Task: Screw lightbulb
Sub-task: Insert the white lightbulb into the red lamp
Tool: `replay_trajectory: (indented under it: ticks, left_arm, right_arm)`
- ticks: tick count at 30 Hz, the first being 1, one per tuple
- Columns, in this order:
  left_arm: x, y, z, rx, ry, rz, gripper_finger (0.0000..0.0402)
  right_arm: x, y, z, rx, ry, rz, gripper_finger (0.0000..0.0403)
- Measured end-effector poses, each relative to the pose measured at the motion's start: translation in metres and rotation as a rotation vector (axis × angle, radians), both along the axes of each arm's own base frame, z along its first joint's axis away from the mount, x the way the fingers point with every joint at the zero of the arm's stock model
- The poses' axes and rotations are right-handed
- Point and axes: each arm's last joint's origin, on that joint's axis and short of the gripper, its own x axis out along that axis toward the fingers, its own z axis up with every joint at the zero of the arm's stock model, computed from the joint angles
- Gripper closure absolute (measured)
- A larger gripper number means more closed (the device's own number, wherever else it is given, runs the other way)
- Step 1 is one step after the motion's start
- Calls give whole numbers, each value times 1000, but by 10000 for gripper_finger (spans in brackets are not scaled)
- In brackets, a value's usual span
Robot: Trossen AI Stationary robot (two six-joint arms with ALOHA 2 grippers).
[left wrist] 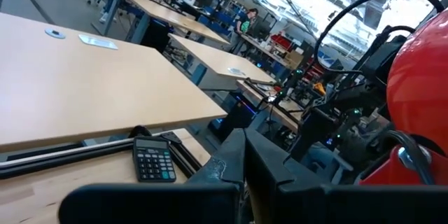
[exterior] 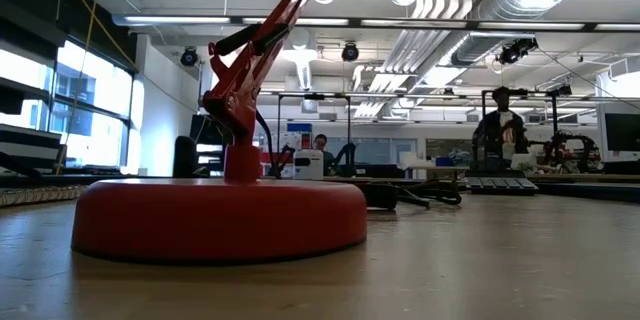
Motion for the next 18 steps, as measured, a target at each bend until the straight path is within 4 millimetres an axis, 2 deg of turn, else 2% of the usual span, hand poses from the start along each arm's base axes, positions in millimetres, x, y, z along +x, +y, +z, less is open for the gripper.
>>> replay_trajectory:
  ticks: [6, 14, 18]
  left_arm:
    - [0, 0, 0, 3, 2, 2, 401]
    - [0, 0, 0, 1, 1, 3, 402]
    - [0, 0, 0, 3, 2, 2, 401]
  right_arm:
    - [3, -10, 0, 31, 0, -53, 32]
    - [24, -6, -7, 55, 9, -30, 32]
    - [25, -9, -7, 74, 18, -63, 32]
